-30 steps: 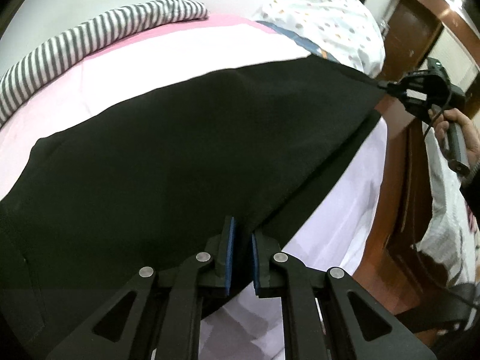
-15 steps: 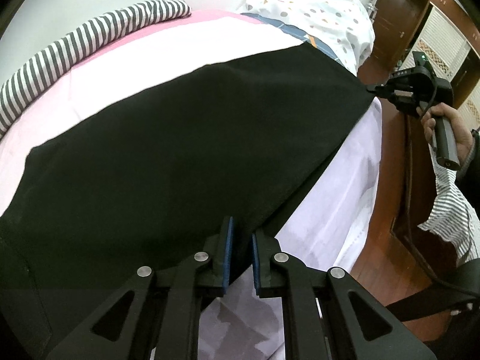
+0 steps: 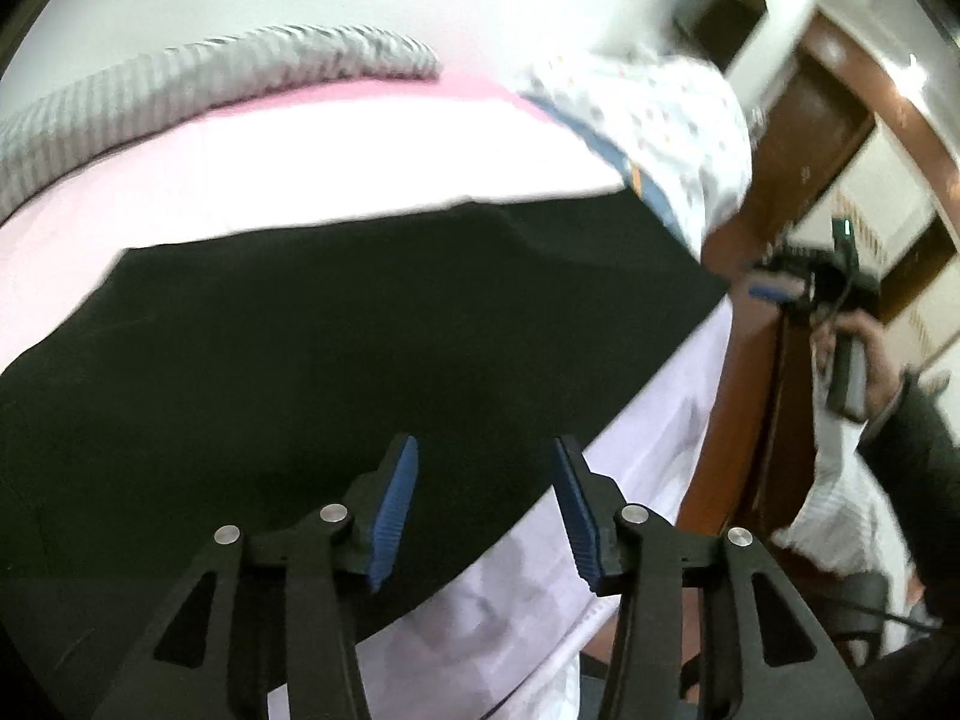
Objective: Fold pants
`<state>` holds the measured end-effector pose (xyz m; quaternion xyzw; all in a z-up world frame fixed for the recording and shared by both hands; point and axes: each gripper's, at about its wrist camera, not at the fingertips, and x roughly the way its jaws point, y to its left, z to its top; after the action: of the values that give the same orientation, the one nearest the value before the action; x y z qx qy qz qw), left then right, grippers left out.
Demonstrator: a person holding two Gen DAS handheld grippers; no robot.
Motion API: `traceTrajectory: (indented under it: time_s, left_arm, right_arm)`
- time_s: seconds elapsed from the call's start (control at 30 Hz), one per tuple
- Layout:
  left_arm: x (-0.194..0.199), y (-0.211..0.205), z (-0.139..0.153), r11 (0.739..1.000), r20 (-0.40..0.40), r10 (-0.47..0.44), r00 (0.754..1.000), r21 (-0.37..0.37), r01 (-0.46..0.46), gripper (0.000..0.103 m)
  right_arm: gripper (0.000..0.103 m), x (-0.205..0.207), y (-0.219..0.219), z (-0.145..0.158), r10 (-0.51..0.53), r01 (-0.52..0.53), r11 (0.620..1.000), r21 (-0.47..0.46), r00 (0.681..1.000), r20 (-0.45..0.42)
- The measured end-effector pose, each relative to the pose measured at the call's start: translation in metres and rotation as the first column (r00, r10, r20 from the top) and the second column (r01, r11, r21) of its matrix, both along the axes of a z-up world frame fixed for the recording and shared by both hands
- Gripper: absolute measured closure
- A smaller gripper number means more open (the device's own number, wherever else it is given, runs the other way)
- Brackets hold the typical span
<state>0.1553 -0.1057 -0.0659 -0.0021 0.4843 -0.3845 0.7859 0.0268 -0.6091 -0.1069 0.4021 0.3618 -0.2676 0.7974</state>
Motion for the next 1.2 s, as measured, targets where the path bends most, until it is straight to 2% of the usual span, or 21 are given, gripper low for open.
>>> traceTrajectory:
  time_s: [0.07,0.13,0.2,0.27,0.37,0.4,0.43,0.47,0.57,0.67,0.77,0.93,1.0,1.07,1.1,1.13,1.2]
  left_arm:
    - [0.006,0.023,0.004,0.997,0.010,0.076,0.997,-0.013,-0.076,0.053]
    - [0.015,0.051,0.005,0.986,0.025,0.167,0.986,0.003,-0.167,0.053]
    - [0.025,0.082,0.003,0.964,0.026,0.265,0.964,0.031,-0.266,0.053]
    - [0.030,0.109,0.000,0.937,0.036,0.343,0.939,0.054,-0.344,0.053]
    - [0.034,0.145,0.000,0.889,0.077,0.442,0.894,0.095,-0.447,0.053]
    - [0.034,0.156,-0.001,0.872,0.092,0.470,0.878,0.109,-0.478,0.053]
    - [0.035,0.164,-0.001,0.857,0.103,0.491,0.865,0.121,-0.500,0.053]
    - [0.032,0.175,-0.004,0.843,0.114,0.511,0.852,0.127,-0.523,0.053]
    - [0.035,0.192,-0.012,0.813,0.121,0.550,0.826,0.151,-0.563,0.053]
    - [0.035,0.201,-0.019,0.818,0.101,0.551,0.828,0.128,-0.560,0.053]
    - [0.035,0.200,-0.023,0.824,0.117,0.538,0.835,0.136,-0.550,0.053]
    - [0.036,0.202,-0.026,0.836,0.116,0.524,0.844,0.122,-0.535,0.053]
    - [0.036,0.205,-0.026,0.841,0.103,0.521,0.847,0.105,-0.530,0.053]
    - [0.035,0.206,-0.026,0.843,0.094,0.521,0.848,0.096,-0.529,0.053]
    - [0.035,0.207,-0.026,0.844,0.091,0.522,0.848,0.093,-0.529,0.053]
    - [0.035,0.207,-0.026,0.844,0.088,0.522,0.848,0.092,-0.529,0.053]
    - [0.035,0.208,-0.025,0.842,0.081,0.527,0.846,0.086,-0.533,0.053]
  right_arm:
    - [0.066,0.013,0.014,0.014,0.060,-0.059,0.998,-0.027,0.998,0.027]
    - [0.066,0.037,0.040,0.025,0.167,-0.165,0.985,-0.053,0.985,0.038]
    - [0.066,0.071,0.077,0.030,0.318,-0.315,0.948,-0.047,0.946,0.063]
    - [0.066,0.103,0.118,0.031,0.450,-0.448,0.893,-0.043,0.890,0.067]
    - [0.066,0.152,0.188,0.029,0.640,-0.640,0.768,-0.025,0.765,0.078]
    - [0.066,0.169,0.214,0.028,0.700,-0.701,0.713,-0.018,0.709,0.086]
    - [0.066,0.182,0.235,0.027,0.742,-0.744,0.668,-0.009,0.664,0.090]
    - [0.066,0.198,0.263,0.026,0.793,-0.796,0.605,-0.002,0.603,0.090]
    - [0.066,0.230,0.323,0.020,0.882,-0.884,0.467,0.006,0.466,0.070]
    - [0.066,0.259,0.377,0.016,0.940,-0.940,0.341,0.008,0.341,0.028]
    - [0.066,0.278,0.415,0.006,0.967,-0.967,0.255,0.028,0.254,-0.007]
    - [0.066,0.294,0.455,-0.014,0.987,-0.984,0.159,0.083,0.156,-0.043]
    - [0.066,0.297,0.466,-0.019,0.990,-0.987,0.135,0.090,0.131,-0.052]
    - [0.074,0.297,0.473,-0.021,0.994,-0.991,0.102,0.084,0.098,-0.055]
    - [0.089,0.297,0.473,-0.021,0.994,-0.993,0.093,0.077,0.088,-0.058]
    - [0.090,0.297,0.474,-0.021,0.995,-0.994,0.083,0.070,0.078,-0.068]
    - [0.094,0.298,0.474,-0.014,0.995,-0.995,0.087,0.047,0.084,-0.056]
